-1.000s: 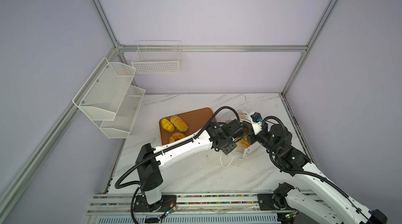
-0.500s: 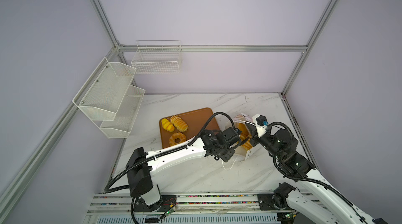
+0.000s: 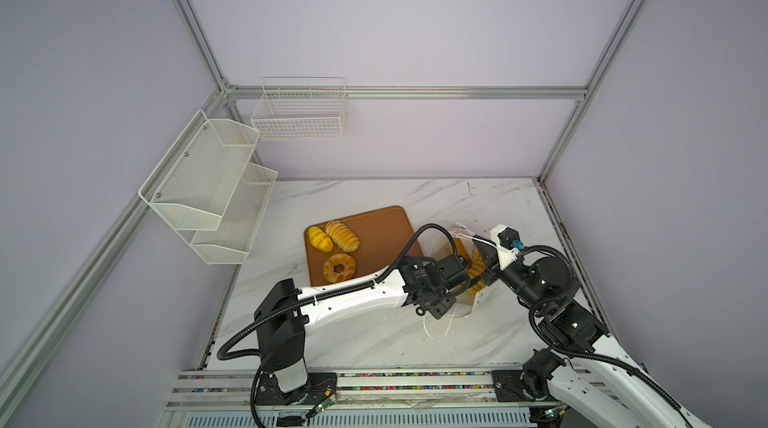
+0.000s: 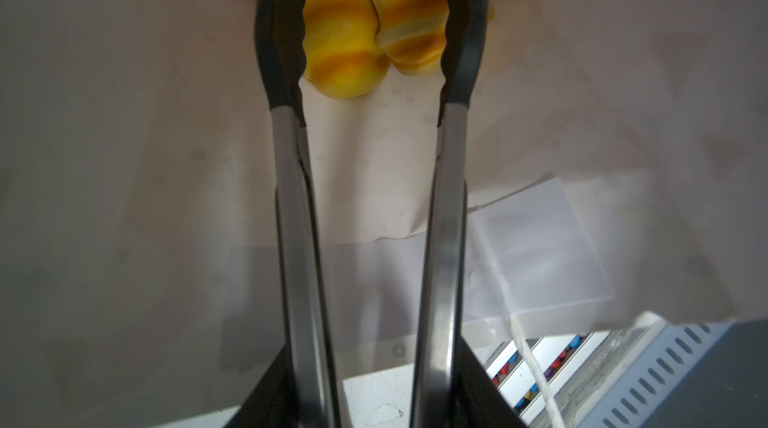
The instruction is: Take the fake bread out of the paper bag
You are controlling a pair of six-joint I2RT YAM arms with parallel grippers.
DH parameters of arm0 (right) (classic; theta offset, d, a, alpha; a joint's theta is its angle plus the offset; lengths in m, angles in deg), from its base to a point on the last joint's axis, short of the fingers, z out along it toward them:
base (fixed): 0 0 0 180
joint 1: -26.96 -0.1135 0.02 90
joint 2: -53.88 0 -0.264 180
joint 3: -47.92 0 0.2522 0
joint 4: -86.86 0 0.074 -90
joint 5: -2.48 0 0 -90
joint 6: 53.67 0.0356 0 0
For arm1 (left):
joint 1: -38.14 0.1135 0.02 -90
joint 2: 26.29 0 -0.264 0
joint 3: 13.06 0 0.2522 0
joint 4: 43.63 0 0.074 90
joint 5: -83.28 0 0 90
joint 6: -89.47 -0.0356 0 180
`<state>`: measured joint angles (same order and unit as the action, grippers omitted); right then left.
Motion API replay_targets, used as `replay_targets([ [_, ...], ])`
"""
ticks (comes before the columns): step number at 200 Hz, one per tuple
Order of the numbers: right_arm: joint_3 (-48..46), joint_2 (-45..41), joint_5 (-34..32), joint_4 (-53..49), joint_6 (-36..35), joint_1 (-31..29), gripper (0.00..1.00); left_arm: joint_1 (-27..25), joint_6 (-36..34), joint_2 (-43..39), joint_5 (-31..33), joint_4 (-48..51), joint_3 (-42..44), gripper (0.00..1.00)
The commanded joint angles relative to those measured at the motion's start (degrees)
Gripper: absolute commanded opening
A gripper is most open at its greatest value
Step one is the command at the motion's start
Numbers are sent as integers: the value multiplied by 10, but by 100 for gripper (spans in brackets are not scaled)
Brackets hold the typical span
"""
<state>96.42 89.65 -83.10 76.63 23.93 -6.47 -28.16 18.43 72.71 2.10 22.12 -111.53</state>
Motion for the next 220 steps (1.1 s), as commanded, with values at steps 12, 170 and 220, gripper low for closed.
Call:
replay_targets([
  [12, -9, -8, 19, 29, 4, -1, 0, -8, 11, 10, 7, -7, -10, 46],
  [170, -22, -18, 14, 28, 12, 0, 0, -9, -16, -1, -61, -31, 26, 46],
  [220, -22, -11, 31, 28, 18, -1, 0, -2, -13, 36, -45, -18, -34, 46],
])
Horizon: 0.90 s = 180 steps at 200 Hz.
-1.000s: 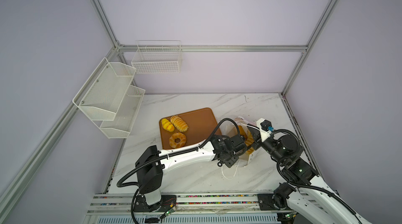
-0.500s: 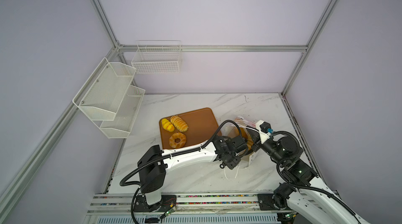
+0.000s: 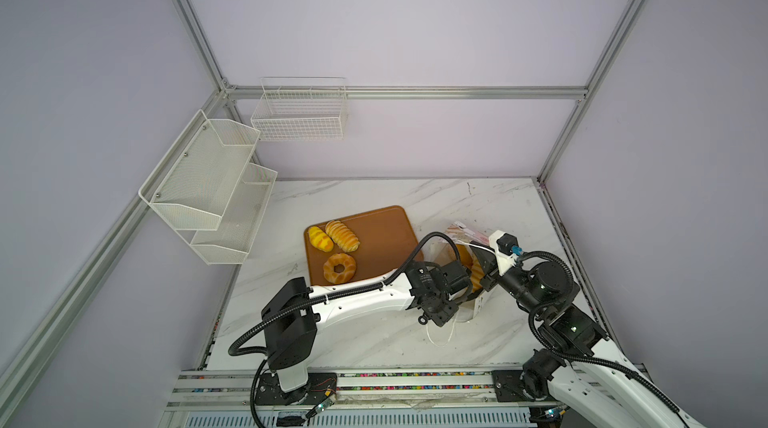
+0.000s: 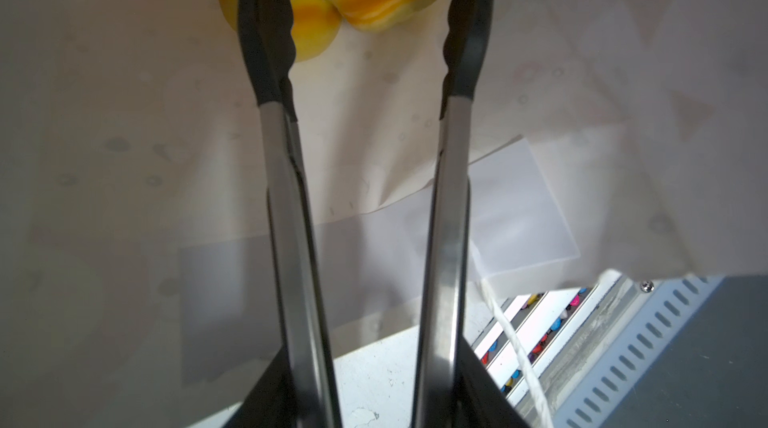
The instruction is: Take the fake bread out of the paper bag
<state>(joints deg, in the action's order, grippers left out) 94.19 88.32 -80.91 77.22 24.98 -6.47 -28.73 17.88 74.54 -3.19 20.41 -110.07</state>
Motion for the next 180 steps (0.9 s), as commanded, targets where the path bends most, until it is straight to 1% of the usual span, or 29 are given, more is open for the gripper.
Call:
replay_targets([
  [1, 1, 3, 9, 22, 7, 0, 0, 3, -7, 18, 8, -1, -51, 46],
  [55, 9, 22, 14, 38, 8, -1, 0, 25, -5, 68, 27, 11, -109, 47],
  [73, 16, 31, 15, 39, 4, -1, 0, 28, -10, 69, 32, 15, -116, 44],
  [85, 15, 31, 10, 40, 1, 0, 0, 31, -14, 64, 35, 22, -117, 38],
  [119, 2, 27, -1, 47, -10, -1, 0, 35, -27, 46, 62, 65, -115, 15],
  [132, -1, 29, -2, 49, -15, 0, 0, 35, -28, 39, 68, 79, -113, 9],
  [153, -7, 30, -1, 58, -17, -1, 0, 35, -27, 22, 72, 97, -106, 4],
  [180, -19, 26, -2, 70, -14, 0, 0, 35, -22, -3, 76, 112, -98, 0],
])
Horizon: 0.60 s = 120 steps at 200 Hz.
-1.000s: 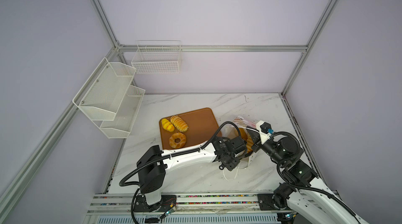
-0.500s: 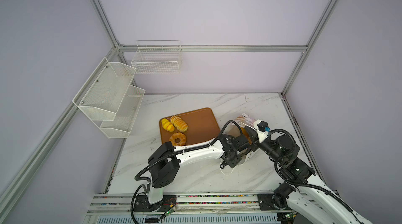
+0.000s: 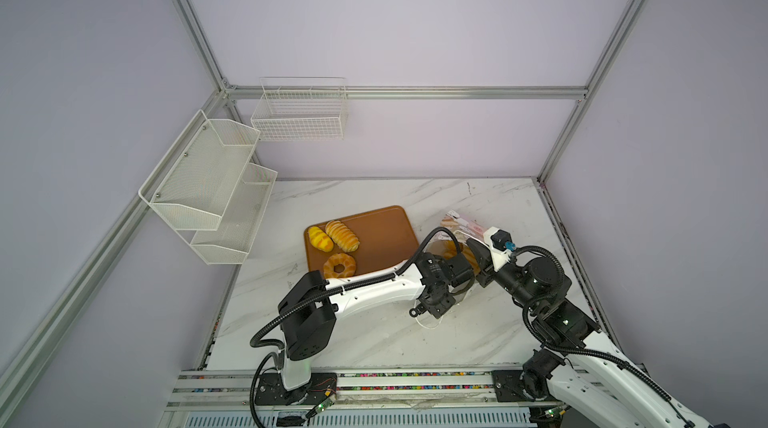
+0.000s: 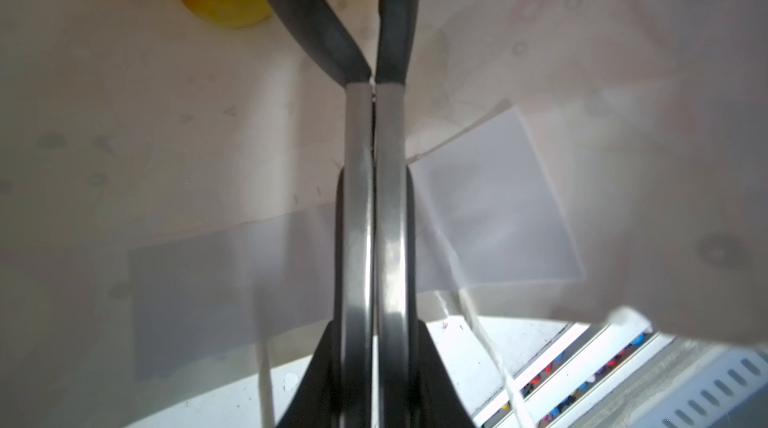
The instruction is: Take the fake bread out of the paper bag
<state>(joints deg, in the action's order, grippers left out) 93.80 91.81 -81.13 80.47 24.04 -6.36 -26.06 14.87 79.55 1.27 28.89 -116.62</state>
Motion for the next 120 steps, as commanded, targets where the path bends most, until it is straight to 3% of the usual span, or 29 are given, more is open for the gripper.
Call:
replay_targets([
  [1, -16, -9, 0, 37, -5, -1, 0, 8, 8, -54, 32, 27, -32, 0],
  [120, -27, -26, -3, 45, -11, -2, 0, 8, 16, -117, 56, 66, -6, 0],
])
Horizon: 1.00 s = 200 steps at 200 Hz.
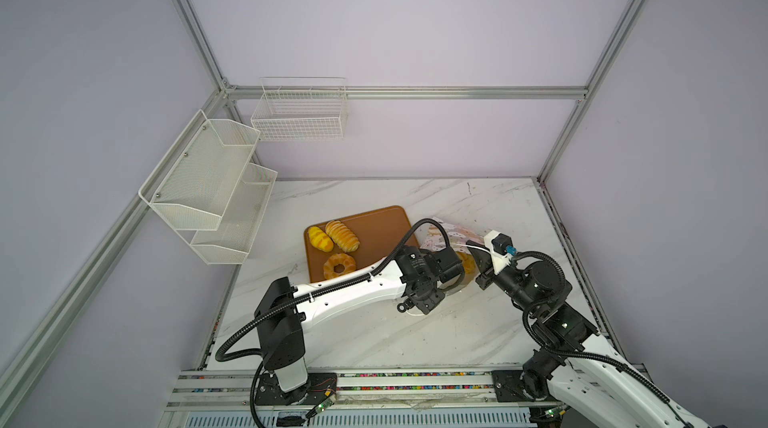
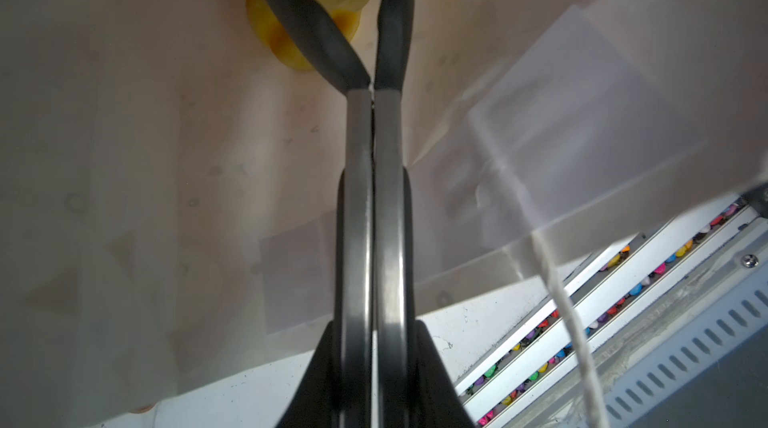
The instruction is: Take the fake bread out of the paper bag
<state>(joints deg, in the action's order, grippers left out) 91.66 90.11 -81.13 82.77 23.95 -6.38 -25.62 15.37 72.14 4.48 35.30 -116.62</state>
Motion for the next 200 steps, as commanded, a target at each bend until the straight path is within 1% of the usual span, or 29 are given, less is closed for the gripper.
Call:
replay_targets([
  [1, -5, -9, -3, 22, -11, -1, 0, 4, 11, -43, 24, 2, -6, 0],
  [30, -8, -11, 3, 24, -9, -1, 0, 4, 10, -52, 20, -1, 5, 0],
  [59, -5, -2, 11, 23, -8, -1, 0, 5, 10, -51, 31, -9, 4, 0],
  [85, 2, 23, 26, 21, -9, -2, 0, 14, 11, -30, 37, 2, -35, 0],
  [125, 13, 47, 49, 19, -11, -2, 0, 35, 17, 5, 17, 15, -92, 0],
  [156, 13, 46, 62, 19, -11, -2, 0, 44, 18, 23, 22, 10, -105, 0],
  [200, 9, 45, 76, 38, 5, -2, 0, 46, 12, 51, 21, -31, -121, 0],
])
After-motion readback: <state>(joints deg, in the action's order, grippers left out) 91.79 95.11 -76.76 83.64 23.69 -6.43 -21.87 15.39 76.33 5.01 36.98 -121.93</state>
